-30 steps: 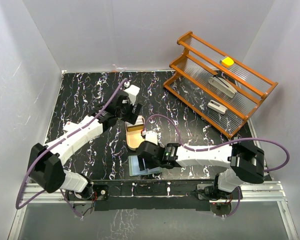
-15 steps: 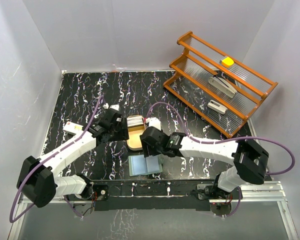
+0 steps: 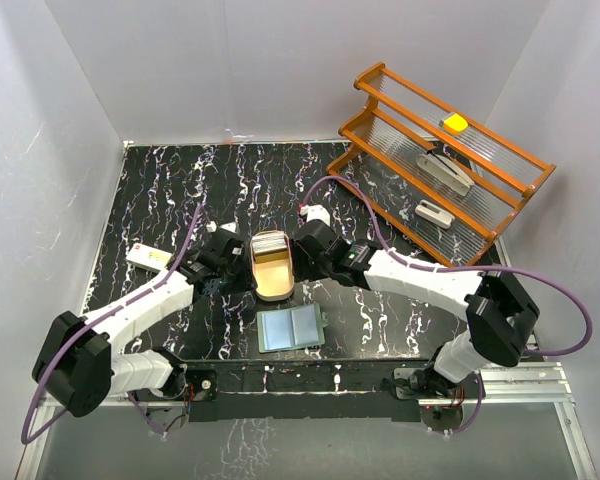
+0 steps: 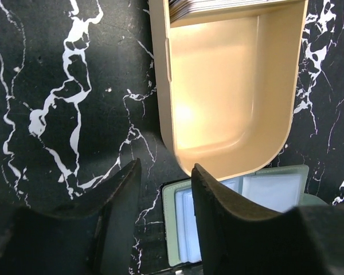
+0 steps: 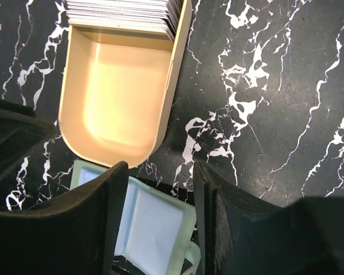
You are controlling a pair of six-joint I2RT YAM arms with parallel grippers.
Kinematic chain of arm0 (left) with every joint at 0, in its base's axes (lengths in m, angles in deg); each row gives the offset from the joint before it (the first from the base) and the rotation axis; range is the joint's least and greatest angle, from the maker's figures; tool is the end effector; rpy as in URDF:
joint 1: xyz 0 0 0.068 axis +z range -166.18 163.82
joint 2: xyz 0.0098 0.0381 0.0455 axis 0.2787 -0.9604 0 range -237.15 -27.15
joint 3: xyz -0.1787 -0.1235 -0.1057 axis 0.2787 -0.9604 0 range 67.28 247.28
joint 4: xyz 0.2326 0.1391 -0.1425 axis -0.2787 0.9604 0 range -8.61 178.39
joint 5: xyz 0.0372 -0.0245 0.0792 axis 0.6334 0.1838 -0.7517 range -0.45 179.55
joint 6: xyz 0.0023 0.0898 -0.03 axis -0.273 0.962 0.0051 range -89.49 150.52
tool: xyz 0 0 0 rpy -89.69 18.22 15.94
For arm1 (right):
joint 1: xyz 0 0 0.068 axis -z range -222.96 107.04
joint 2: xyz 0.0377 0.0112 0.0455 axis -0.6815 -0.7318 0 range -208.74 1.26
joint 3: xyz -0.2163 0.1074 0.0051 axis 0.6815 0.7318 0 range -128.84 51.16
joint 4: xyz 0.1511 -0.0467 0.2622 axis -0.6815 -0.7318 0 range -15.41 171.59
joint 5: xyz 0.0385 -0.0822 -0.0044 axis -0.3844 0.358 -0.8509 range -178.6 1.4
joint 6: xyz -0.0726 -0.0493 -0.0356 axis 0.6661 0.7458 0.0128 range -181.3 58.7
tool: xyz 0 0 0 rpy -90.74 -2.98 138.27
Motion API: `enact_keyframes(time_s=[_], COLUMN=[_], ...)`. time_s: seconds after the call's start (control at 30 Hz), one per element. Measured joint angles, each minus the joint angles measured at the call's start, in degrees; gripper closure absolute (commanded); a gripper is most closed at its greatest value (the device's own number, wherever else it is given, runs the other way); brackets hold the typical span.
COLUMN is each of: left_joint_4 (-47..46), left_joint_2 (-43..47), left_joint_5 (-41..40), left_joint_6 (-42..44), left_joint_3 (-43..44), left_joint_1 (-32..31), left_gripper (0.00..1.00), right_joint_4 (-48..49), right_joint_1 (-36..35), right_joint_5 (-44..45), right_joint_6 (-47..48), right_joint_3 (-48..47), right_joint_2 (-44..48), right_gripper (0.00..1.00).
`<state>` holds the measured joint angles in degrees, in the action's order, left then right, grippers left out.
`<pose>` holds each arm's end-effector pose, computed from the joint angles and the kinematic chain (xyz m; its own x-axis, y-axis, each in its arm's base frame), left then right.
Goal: Put the credit cards into the card holder
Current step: Adjust the storage box at the center of the board.
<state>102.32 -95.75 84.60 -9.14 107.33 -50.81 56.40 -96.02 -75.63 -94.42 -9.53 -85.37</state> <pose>0.2711 -0.1783 0.1210 -0.8134 -0.2110 -0.5421 0.0011 0.9313 -0.3642 0.2523 0.3034 0.1482 -0.7712 -0.1396 -0.6211 -0.3258 0.9248 0.1967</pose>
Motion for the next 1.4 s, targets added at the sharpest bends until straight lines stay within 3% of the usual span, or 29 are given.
enact_keyframes(time_s=[0.3,0.6,0.77,0.9,1.13,1.4], left_joint_4=[-6.2,-10.6,-11.6,-11.7,-9.9,-7.7], left_joint_2=[-2.8,-4.5,-5.8,-6.3,-4.9,-3.3], left_joint_5=[2.9,5.6,6.8,7.3,4.5,-1.0], left_joint_6=[3.7,8.4,9.5,10.1,7.5,4.5], left_joint_3=[-0.9,-1.2,-1.1,-1.1,-0.3,-0.3], left_joint_1=[0.0,0.0,0.0,0.0,0.0,0.0], left_gripper=[0.83,0.88,0.9,0.75,0.58,0.5], right_joint_4=[0.3,2.2,2.9,2.7,2.8,2.7], right_joint_1=[2.1,4.9,5.8,6.7,7.1,7.1], right_joint_5=[1.1,3.6,2.7,1.6,0.1,-1.9], right_joint_6=[3.4,10.0,11.7,12.3,12.2,11.8], right_joint_3=[-0.3,3.0,3.3,3.3,3.3,3.3], right_joint_2=[1.3,12.5,13.4,13.1,13.1,13.1], right_gripper=[0.51,0.5,0.5,0.5,0.5,0.5])
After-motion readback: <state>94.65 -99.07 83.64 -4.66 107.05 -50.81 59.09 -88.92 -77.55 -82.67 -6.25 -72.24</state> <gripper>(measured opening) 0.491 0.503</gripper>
